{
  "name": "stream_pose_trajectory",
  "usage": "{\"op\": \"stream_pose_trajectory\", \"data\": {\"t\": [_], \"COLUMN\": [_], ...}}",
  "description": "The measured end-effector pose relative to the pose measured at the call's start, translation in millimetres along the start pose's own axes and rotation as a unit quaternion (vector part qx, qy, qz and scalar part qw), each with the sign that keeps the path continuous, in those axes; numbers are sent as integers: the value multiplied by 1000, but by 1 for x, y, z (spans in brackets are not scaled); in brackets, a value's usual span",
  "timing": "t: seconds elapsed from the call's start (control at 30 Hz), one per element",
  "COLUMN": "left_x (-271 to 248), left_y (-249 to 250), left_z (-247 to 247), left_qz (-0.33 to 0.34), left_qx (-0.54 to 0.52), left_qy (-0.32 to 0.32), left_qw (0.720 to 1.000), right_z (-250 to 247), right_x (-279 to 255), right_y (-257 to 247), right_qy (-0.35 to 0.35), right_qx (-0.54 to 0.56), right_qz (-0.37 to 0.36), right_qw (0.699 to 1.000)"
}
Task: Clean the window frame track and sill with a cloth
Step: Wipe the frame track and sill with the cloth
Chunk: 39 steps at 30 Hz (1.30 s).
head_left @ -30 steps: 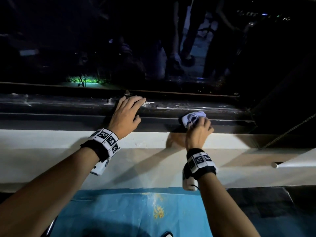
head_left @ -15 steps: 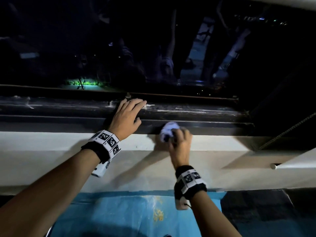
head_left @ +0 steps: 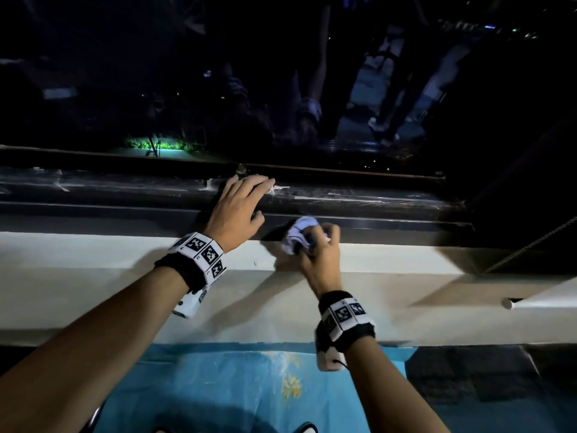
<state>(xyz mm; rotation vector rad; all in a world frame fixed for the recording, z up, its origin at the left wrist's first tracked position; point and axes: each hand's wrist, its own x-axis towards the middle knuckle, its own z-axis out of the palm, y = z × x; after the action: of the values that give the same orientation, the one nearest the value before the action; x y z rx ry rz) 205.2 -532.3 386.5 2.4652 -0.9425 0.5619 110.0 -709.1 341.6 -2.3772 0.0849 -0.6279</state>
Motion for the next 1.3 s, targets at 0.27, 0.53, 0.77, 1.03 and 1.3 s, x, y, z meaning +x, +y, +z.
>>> {"op": "stream_pose_trajectory", "data": {"t": [0.27, 0.53, 0.77, 1.03, 1.3], "left_x": [1, 1, -30, -58, -91], "left_y": [0, -2, -11, -38, -61], "left_z": [0, -7, -8, -17, -18], "left_qz": [-3, 8, 18, -34, -50], "left_qx": [-2, -6, 26, 62, 81], "left_qy": [-2, -24, -2, 11, -68], "left_qw": [1000, 1000, 999, 997, 993], "right_z": [22, 20, -38, 30, 46], "right_x": [15, -5, 6, -8, -32], "right_y": [-12, -44, 24, -25, -18], "right_qy": [14, -121, 51, -112, -186], "right_qx": [-152, -47, -155, -252, -189], "right_qz": [16, -55, 186, 253, 40], "right_qw": [988, 990, 969, 927, 963]}}
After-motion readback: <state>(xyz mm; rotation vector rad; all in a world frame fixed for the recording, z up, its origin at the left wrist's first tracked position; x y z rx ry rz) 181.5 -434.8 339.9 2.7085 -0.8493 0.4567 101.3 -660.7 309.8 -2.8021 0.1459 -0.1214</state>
